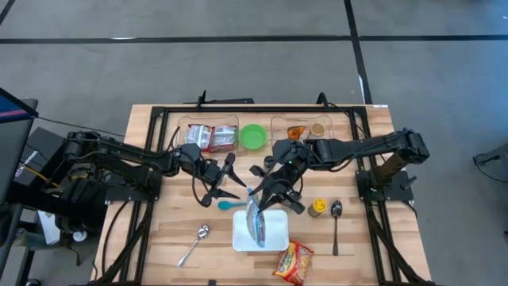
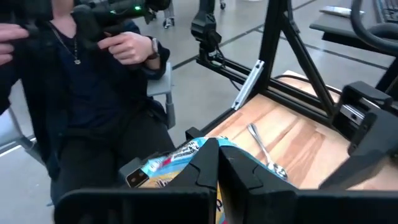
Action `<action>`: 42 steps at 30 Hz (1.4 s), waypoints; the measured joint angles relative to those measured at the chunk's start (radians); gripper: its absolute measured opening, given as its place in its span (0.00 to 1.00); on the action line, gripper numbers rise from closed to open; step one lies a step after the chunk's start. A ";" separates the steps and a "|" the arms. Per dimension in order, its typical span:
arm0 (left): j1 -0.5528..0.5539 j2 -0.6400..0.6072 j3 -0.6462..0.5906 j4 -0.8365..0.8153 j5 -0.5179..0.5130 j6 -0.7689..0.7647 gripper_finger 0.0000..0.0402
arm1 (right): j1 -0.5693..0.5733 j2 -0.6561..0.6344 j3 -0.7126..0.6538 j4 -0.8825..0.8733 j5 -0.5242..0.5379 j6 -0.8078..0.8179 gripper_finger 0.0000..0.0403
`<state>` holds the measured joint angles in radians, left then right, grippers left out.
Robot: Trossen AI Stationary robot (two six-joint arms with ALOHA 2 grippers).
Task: Pick & Place Food Item
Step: Put the blue noodle pack into the left transparent bin
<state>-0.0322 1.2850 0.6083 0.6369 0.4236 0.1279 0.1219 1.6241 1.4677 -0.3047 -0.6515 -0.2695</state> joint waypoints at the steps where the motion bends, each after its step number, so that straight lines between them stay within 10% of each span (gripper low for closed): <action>1: 0.000 0.000 0.000 0.000 -0.001 0.001 0.46 | -0.001 0.000 0.000 0.001 -0.007 -0.001 0.00; 42: 0.022 0.098 0.001 0.138 -0.023 0.006 0.45 | 0.005 0.001 0.000 -0.001 -0.003 0.007 0.00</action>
<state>-0.0103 1.3834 0.6094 0.7746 0.4009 0.1341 0.1268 1.6253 1.4677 -0.3058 -0.6544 -0.2626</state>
